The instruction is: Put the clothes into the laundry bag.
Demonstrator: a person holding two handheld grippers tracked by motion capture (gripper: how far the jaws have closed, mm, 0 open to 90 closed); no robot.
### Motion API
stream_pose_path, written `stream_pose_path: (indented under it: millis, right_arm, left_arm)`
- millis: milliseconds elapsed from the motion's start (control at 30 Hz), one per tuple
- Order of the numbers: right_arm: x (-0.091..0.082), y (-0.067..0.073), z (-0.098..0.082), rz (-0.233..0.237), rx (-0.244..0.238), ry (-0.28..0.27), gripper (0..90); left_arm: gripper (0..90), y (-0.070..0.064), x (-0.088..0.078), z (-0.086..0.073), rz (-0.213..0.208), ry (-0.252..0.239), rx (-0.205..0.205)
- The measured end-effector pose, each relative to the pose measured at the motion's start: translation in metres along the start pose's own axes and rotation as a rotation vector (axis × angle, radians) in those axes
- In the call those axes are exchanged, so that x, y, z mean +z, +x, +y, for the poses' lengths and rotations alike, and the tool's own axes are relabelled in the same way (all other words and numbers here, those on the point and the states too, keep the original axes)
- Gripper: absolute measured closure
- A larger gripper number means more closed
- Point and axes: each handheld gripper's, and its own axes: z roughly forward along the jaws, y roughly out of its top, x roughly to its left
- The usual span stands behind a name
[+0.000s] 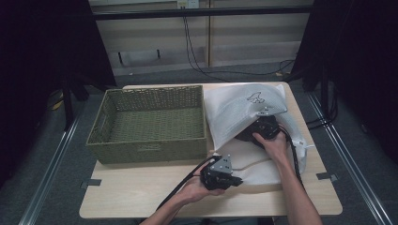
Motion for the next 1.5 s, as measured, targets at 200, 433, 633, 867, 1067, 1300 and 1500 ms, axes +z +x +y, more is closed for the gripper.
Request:
stream_pose_path:
  millis: [200,433,633,867,1067,1300,1500]
  right_arm:
    - [-0.008,0.006,0.001,0.043,-0.008,0.014,76.1]
    - [-0.034,0.018,-0.007,0.116,-0.013,-0.003,53.4]
    - [-0.063,0.021,-0.019,0.146,0.001,-0.019,47.8]
    - [-0.1,0.021,-0.027,0.156,0.03,-0.075,46.6]
    - [-0.136,0.021,-0.024,0.128,0.043,-0.13,50.7]
    - [-0.172,0.008,-0.028,-0.001,0.077,-0.141,51.9]
    - [-0.184,-0.008,-0.044,-0.103,0.122,-0.123,40.2]
  left_arm:
    - [88.8,0.002,0.002,-0.001,-0.002,-0.008,-0.019]
    - [87.0,0.001,0.004,-0.001,0.016,0.004,-0.01]
    - [81.0,0.002,0.005,-0.005,0.023,-0.003,-0.024]
    - [70.7,-0.001,-0.006,-0.008,0.029,-0.041,-0.025]
    - [64.1,0.002,-0.028,-0.012,0.08,-0.079,-0.027]
    - [60.8,0.015,-0.056,-0.025,0.153,-0.145,-0.092]
    - [59.8,0.023,-0.082,-0.035,0.23,-0.194,-0.124]
